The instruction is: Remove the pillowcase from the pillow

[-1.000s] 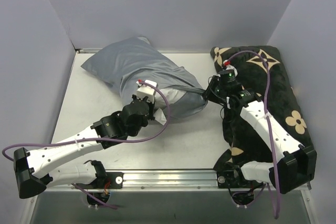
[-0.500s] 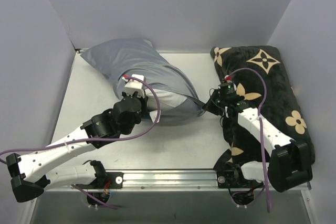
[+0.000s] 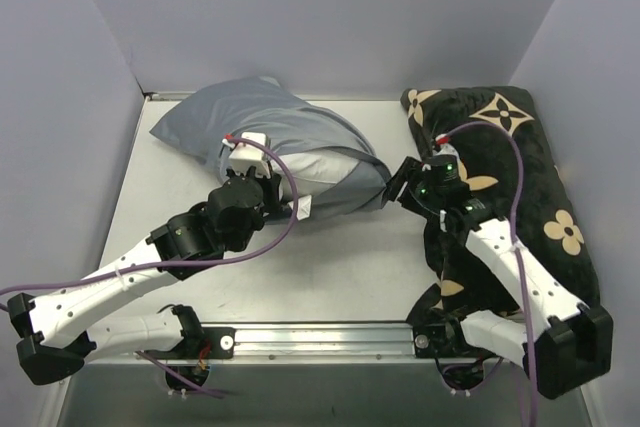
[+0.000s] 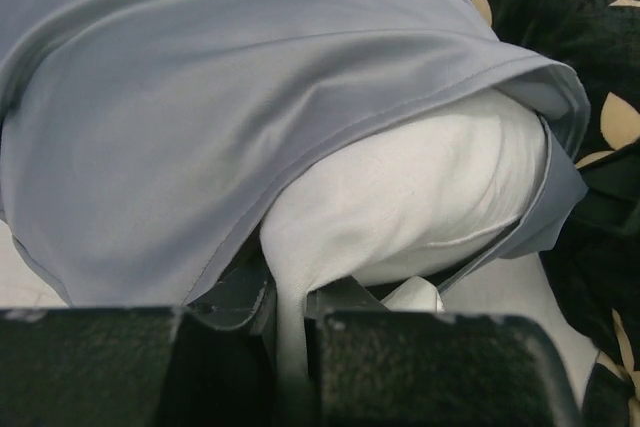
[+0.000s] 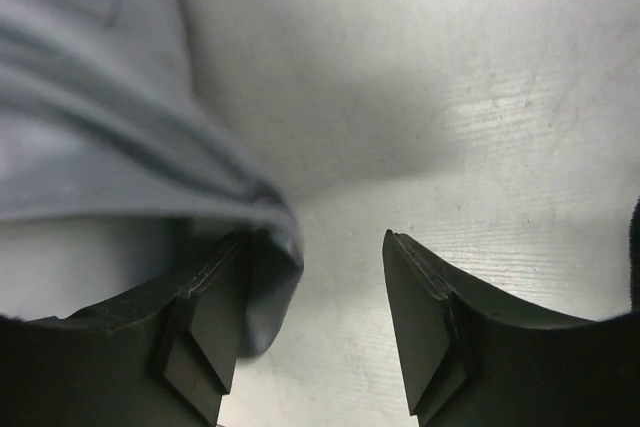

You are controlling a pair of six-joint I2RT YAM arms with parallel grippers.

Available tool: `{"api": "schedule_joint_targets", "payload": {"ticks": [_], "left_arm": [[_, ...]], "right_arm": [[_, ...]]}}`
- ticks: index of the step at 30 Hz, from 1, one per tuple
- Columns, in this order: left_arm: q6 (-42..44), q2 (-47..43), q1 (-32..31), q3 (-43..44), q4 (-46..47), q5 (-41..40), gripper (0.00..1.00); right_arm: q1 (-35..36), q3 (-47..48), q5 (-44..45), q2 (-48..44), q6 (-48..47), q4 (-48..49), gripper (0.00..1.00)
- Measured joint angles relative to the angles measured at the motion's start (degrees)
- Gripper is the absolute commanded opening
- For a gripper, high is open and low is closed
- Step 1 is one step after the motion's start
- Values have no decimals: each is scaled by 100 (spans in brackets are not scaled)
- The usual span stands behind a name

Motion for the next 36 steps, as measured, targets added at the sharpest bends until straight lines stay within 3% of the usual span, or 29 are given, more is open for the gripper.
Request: {"api": "schedule_joint_targets", "payload": {"ticks": [4,9,18,23,25,28,36], "left_arm": [[-63,83,2,0,63,7,0],[-127,179,0,0,94,92,0],[-162,199,0,0,98,160,0],[-181,210,-2,-2,111,175,0],[-186,214,-15,-2,116,177,0],[-184,243,-20,-2,114,177,0],[-221,280,-28,-2,116,160,0]], "right_arm": [[-28,236,160,-922,9,-354,55],[-17,640,254,-1215,-17,-708,53],[1056,2181,435,-55,-177,-1071,62],[1176,2612,514,584,-245,-1154,64],[1176,2675,522,752,-280,-1200,61],[1187,2660,568,826,-341,-1270,37],[1123,1818,734,179,-391,-1311,10]]}}
